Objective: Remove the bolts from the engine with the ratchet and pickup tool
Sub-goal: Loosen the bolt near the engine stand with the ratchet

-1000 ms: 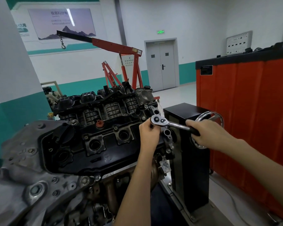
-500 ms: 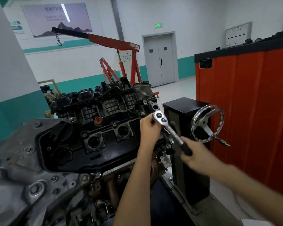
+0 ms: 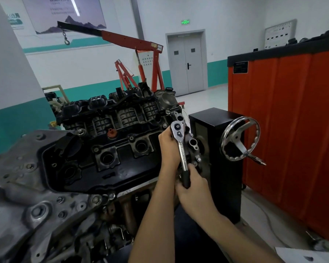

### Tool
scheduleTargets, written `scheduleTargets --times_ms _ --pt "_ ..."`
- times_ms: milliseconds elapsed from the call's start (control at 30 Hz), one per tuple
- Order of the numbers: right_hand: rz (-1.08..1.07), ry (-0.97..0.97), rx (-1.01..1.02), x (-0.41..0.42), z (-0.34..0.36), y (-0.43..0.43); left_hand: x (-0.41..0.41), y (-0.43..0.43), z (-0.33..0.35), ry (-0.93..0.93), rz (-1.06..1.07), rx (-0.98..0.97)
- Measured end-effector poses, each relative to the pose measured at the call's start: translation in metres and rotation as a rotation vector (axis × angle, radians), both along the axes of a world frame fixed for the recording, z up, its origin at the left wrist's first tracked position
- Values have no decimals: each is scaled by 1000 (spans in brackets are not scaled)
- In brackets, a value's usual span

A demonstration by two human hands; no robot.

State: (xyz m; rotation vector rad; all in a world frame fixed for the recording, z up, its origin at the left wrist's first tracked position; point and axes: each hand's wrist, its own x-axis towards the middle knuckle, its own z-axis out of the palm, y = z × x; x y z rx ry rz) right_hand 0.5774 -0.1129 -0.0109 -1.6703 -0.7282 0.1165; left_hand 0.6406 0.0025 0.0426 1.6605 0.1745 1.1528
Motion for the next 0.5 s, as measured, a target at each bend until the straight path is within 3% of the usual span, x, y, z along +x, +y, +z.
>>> scheduleTargets --times_ms 133,300,367,433,500 --pt "48 -103 -165 29 10 -29 -1 2 1 32 -8 16" --pt "-25 -762 -728 120 82 -80 -4 -3 3 26 8 99" --pt "-106 -966 -820 136 103 -77 -5 -4 4 12 28 76" --pt "-159 -937 -783 133 96 -74 -5 -6 3 18 42 50" --pt "-155 -686 -624 106 61 -72 -4 -4 -1 17 27 54"
